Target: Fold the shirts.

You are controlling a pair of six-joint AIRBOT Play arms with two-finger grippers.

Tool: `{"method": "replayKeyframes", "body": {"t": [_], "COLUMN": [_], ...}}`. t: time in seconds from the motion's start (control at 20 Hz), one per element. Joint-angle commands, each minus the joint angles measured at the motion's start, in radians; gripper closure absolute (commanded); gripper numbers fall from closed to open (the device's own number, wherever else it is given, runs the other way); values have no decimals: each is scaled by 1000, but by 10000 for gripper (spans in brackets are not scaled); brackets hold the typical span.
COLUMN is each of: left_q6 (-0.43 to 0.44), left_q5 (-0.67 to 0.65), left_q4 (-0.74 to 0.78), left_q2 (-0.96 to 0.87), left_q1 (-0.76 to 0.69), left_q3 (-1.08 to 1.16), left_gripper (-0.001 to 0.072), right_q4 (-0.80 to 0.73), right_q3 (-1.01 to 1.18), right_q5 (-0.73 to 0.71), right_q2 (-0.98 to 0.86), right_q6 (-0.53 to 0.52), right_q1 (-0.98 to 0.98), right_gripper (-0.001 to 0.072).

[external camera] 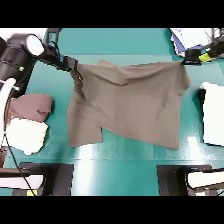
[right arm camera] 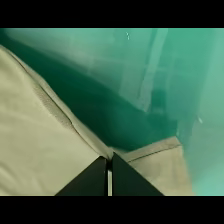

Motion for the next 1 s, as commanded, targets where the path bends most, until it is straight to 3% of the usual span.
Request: {"method": "replayKeyframes", "body": {"t": [0.0, 0.05, 0.35, 0.65, 0.95], "left_q6": [-26, -42, 21, 18, 19], "left_q5": [64, 39, -275, -142, -56], "left_q4": [2, 0, -61, -142, -280], "left_q2": [-78, -74, -8, 105, 103], "left_q1": [29, 50, 192, 214, 211], "left_q3": [-11, -6, -72, -471, -627], "left_gripper": [263, 250, 251, 249, 249], "right_q4": [72, 127, 410, 425, 425], "right_q3": [92, 121, 70, -335, -524], "right_q5": [-2, 5, 176, 75, 14], "right_q2": [-142, -157, -104, 153, 295], "right_q6": [1, 1, -53, -103, -103], "right_q1": [1, -12, -106, -118, -118], "right_gripper": [582, 429, 416, 416, 383]}}
